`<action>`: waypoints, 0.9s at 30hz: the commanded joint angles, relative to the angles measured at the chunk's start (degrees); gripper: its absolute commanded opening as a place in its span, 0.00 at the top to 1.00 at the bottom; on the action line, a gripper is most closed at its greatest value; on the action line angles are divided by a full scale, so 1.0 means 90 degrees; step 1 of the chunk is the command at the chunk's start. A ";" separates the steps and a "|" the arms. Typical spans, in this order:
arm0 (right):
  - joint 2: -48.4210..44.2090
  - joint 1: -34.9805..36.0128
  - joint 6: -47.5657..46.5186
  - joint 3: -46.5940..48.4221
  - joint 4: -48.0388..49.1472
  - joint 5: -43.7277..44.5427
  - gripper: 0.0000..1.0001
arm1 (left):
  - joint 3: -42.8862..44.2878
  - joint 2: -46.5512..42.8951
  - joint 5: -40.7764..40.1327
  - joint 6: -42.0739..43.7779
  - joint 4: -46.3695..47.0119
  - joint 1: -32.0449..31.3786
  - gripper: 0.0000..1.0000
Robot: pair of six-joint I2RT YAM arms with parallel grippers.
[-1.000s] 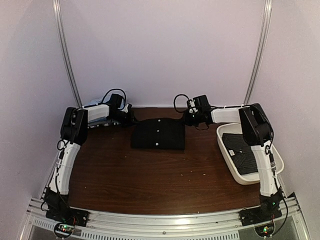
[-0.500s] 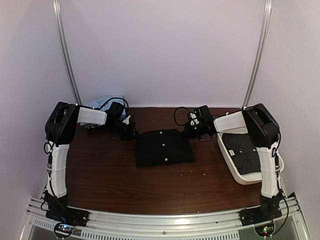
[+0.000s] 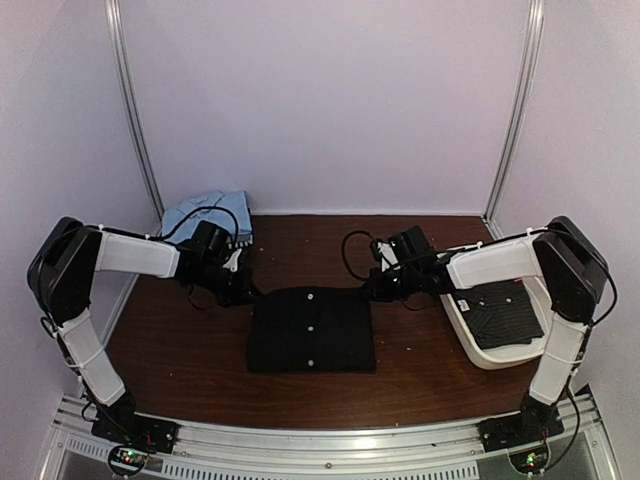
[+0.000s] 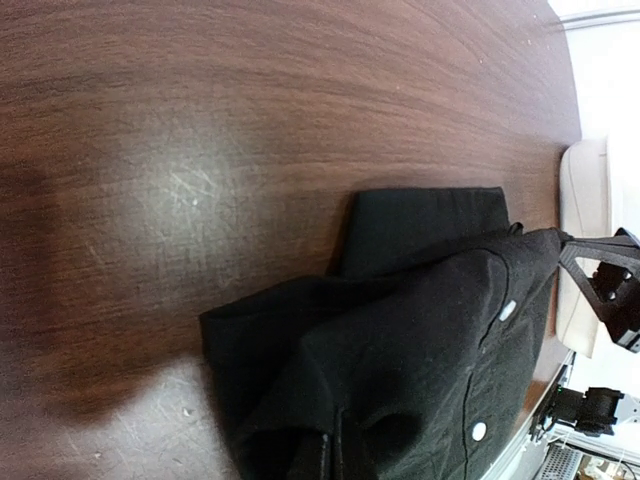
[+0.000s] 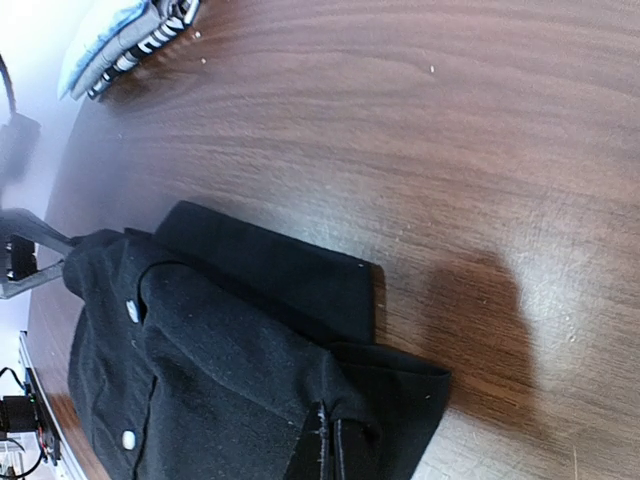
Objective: Fold and stack the long sleeve shirts
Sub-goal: Fold the 2/3-rectangle-folded shirt at the center of the board.
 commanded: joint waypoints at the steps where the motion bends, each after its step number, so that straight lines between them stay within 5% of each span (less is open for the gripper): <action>1: -0.0366 -0.0026 0.0073 -0.0123 0.0029 0.0329 1.00 | 0.0000 -0.0187 -0.0204 0.0012 0.0301 0.0023 1.00; 20: -0.0515 -0.0217 0.0124 -0.0351 -0.0325 0.0745 1.00 | 0.1102 0.0766 -0.0645 0.0475 -0.0195 0.0054 1.00; 23: -0.0552 -0.0252 0.0131 -0.0340 -0.0431 0.0794 0.94 | 0.1425 0.0881 -0.0708 0.0703 -0.0400 0.0088 0.79; 27: -0.0700 -0.0258 0.0092 -0.0256 -0.0691 0.0995 0.71 | 0.1706 0.0793 -0.0945 0.0943 -0.0684 0.0129 0.60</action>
